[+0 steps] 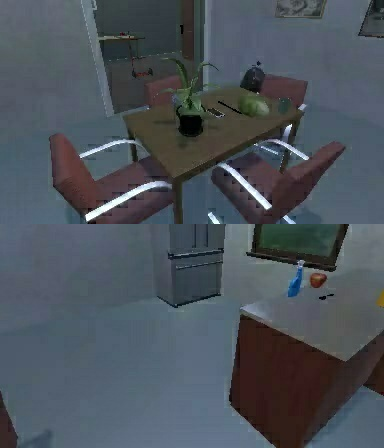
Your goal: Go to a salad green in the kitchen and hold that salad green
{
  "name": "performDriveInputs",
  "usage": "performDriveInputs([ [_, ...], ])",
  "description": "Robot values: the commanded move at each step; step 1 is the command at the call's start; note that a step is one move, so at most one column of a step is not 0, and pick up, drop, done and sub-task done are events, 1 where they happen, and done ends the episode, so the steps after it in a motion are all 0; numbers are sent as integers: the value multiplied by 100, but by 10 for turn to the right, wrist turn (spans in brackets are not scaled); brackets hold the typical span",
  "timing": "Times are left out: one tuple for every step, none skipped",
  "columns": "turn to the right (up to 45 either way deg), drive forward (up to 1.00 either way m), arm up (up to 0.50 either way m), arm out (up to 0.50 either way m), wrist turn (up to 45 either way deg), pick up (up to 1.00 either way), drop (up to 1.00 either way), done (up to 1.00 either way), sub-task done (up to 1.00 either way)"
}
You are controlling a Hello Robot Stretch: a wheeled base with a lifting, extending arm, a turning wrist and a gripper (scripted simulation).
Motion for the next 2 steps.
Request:
performDriveInputs([
  [450, 0, 0, 0, 0, 0, 0, 0, 0],
  [60, 0, 0, 0, 0, 0, 0, 0, 0],
])
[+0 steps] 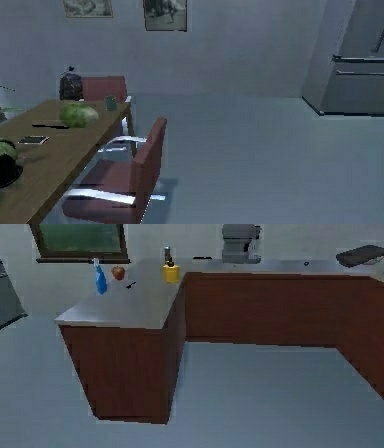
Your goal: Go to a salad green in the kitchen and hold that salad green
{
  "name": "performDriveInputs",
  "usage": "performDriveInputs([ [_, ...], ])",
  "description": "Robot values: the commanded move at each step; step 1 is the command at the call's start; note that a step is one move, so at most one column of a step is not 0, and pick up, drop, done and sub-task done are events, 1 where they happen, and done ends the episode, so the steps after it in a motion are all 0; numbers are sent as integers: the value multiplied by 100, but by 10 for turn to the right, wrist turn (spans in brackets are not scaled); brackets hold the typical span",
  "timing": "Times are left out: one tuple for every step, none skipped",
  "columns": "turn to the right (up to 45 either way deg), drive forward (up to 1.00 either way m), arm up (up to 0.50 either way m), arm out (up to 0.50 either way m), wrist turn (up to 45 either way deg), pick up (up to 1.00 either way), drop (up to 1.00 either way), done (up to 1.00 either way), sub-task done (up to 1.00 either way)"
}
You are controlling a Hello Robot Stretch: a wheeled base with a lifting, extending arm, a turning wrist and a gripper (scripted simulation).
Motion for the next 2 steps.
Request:
performDriveInputs([
  [30, 0, 0, 0, 0, 0, 0, 0, 0],
  [450, 0, 0, 0, 0, 0, 0, 0, 0],
])
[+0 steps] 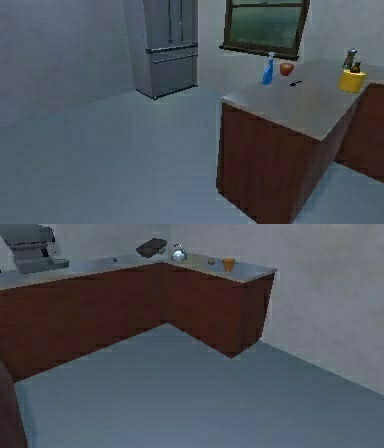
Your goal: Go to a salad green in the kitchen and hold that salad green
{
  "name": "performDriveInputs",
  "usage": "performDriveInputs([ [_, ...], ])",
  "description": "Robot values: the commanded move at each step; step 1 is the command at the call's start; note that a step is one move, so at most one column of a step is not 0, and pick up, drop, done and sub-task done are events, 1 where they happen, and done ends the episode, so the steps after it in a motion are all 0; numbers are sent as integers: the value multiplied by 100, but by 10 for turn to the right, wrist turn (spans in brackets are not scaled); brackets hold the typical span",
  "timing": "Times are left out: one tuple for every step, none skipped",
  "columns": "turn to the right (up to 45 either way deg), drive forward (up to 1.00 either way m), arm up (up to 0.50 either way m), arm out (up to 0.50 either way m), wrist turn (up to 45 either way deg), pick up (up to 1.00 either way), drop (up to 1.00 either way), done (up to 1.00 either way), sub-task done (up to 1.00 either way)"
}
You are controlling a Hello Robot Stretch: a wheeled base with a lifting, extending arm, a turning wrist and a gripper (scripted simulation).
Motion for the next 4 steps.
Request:
performDriveInputs([
  [0, 60, 0, 0, 0, 0, 0, 0, 0],
  [-450, 0, 0, 0, 0, 0, 0, 0, 0],
  [-120, 0, 0, 0, 0, 0, 0, 0, 0],
  [0, 40, 0, 0, 0, 0, 0, 0, 0],
])
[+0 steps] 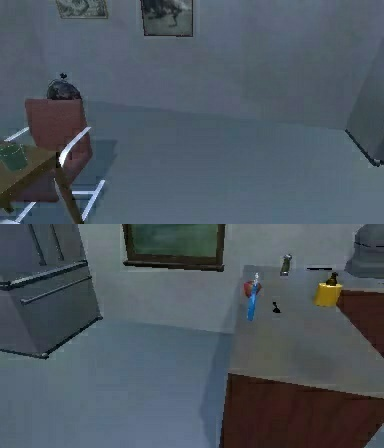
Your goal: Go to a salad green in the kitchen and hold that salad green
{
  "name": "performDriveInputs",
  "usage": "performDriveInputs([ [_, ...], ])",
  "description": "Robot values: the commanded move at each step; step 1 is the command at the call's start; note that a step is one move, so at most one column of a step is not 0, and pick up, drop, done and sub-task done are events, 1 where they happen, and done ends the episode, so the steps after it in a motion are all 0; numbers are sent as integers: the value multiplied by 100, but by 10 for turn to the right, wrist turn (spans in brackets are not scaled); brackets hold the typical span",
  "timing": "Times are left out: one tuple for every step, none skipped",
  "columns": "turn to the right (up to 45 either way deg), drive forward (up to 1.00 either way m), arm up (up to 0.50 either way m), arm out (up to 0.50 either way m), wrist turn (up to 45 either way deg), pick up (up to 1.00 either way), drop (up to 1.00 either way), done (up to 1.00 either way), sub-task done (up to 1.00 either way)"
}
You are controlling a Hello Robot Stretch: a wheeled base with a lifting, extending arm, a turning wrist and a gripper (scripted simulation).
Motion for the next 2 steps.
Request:
performDriveInputs([
  [-450, 0, 0, 0, 0, 0, 0, 0, 0],
  [-450, 0, 0, 0, 0, 0, 0, 0, 0],
])
